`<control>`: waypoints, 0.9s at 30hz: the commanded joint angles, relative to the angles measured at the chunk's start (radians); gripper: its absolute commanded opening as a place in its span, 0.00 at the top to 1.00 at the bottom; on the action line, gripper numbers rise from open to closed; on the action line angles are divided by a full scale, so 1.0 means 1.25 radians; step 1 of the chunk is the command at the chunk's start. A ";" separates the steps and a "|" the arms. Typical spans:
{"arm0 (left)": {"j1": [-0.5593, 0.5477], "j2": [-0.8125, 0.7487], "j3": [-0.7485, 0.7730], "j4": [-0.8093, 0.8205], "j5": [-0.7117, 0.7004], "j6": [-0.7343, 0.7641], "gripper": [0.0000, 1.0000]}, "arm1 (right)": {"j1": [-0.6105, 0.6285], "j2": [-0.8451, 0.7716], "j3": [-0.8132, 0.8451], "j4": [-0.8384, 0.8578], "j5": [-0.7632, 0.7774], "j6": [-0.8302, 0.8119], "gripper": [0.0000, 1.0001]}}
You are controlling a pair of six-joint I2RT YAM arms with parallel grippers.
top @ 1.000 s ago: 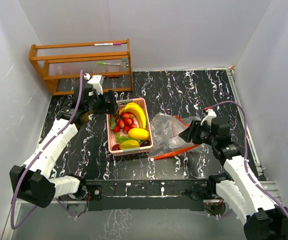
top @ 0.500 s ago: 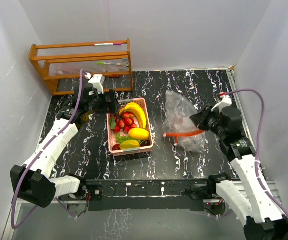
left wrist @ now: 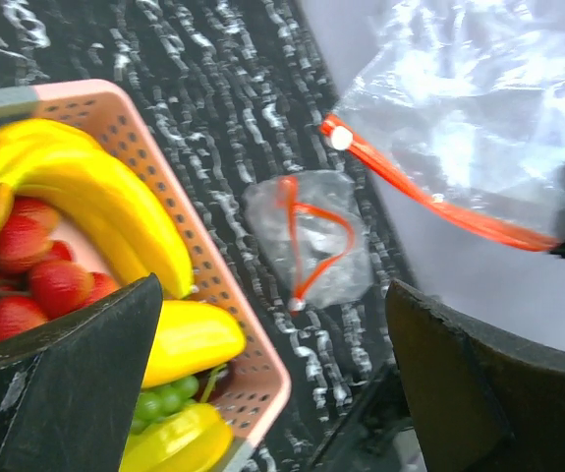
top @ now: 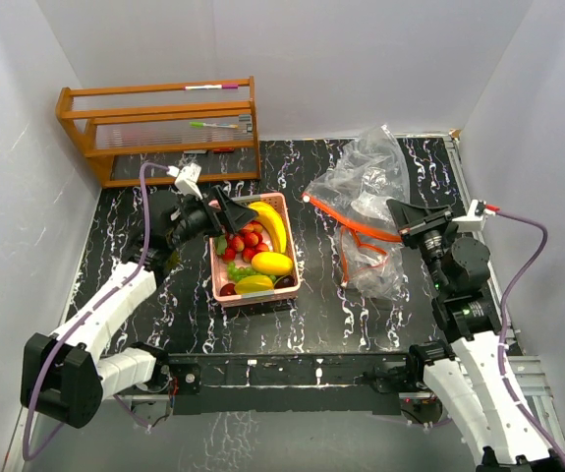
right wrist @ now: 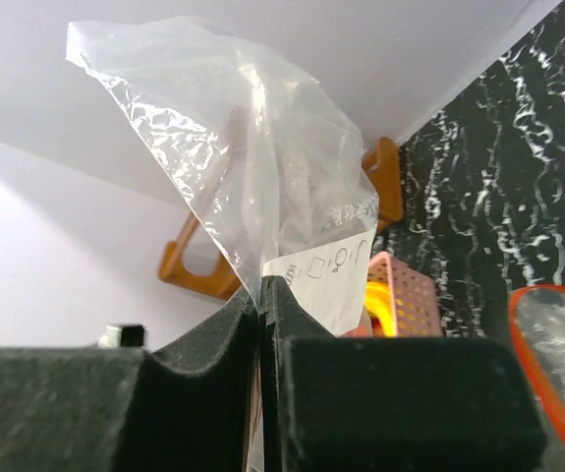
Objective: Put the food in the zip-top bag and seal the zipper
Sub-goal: Pick up the zipper food storage bag at the center of the board, then open the zipper of the food storage bag.
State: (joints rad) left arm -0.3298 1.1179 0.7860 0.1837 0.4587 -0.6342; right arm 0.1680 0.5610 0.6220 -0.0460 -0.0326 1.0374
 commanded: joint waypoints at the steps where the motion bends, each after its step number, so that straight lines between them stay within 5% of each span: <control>1: -0.002 -0.036 -0.083 0.380 0.070 -0.227 0.07 | -0.003 -0.020 -0.022 0.192 0.051 0.195 0.92; 8: -0.013 -0.012 -0.182 0.642 0.012 -0.288 0.15 | -0.002 0.027 -0.071 0.344 0.012 0.338 0.92; 27: -0.241 0.308 -0.011 0.800 -0.115 -0.222 0.09 | 0.024 0.155 -0.041 0.467 -0.036 0.424 0.92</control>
State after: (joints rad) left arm -0.5915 1.4845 0.7155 1.0813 0.3603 -0.9352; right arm 0.1902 0.7528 0.5137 0.4545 -0.0605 1.5520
